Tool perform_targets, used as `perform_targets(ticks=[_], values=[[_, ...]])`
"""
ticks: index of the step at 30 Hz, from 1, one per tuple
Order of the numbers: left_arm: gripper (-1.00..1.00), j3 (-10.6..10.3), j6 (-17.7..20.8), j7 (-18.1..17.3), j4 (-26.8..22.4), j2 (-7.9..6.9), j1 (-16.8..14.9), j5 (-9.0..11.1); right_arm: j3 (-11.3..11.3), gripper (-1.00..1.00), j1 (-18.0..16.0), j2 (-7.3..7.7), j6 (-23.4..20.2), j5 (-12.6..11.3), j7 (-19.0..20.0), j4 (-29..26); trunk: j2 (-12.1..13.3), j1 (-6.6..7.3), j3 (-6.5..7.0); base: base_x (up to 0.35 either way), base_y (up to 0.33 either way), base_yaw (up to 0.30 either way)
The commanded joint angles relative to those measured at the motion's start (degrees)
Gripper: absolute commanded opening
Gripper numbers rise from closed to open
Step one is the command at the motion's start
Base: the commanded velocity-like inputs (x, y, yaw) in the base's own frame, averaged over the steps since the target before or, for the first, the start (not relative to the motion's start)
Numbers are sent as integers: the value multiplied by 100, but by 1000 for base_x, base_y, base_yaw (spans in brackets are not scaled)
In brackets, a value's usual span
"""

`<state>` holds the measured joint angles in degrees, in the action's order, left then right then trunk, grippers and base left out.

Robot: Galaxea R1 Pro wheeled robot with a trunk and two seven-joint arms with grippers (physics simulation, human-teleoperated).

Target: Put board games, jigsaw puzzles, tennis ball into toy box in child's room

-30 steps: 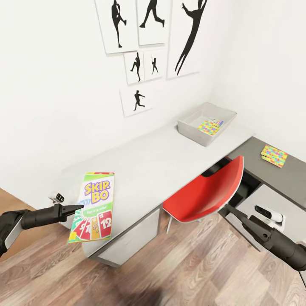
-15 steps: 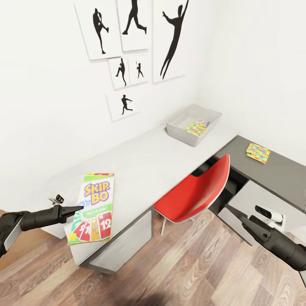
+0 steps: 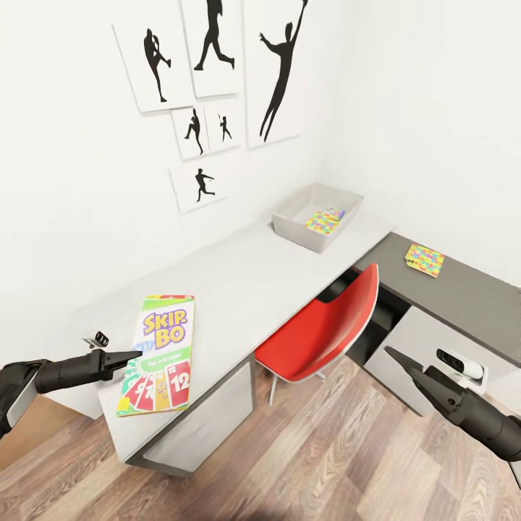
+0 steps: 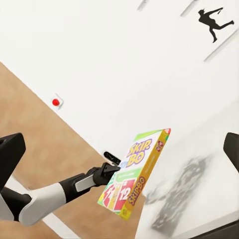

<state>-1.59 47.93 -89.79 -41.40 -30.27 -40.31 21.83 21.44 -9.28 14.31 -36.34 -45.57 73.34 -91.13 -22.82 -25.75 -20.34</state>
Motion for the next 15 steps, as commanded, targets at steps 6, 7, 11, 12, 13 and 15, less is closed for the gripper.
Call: perform_targets(ticks=[6, 7, 11, 12, 13, 15], values=[[-100, -20, 63, -21, -19, -5, 0, 14, 0, 100, -4, 1, -48, -22, 5, -1, -10, -3, 43, 0, 0, -90], [-100, -21, 65, -21, -30, -5, 2, 14, 0, 100, -4, 1, -48, -22, 5, -1, -10, -3, 52, 0, 0, -89], [-100, -27, 67, -21, -77, -2, 5, 14, 0, 100, -4, 1, -47, -22, 5, -1, -10, -3, 87, 0, 0, -86], [-100, -27, 67, -21, -81, -1, 5, 14, 0, 100, -4, 1, -47, -22, 5, -1, -10, -3, 96, 0, 0, -85], [-100, -26, 67, -21, -90, -1, 5, 14, 0, 100, -4, 1, -48, -22, 5, -1, -10, -3, 104, 0, 0, -83], [-100, -27, 68, -21, -99, -4, 10, 14, -1, 100, 14, 1, -46, -22, 5, -1, -10, -3, 122, 0, 0, -82]])
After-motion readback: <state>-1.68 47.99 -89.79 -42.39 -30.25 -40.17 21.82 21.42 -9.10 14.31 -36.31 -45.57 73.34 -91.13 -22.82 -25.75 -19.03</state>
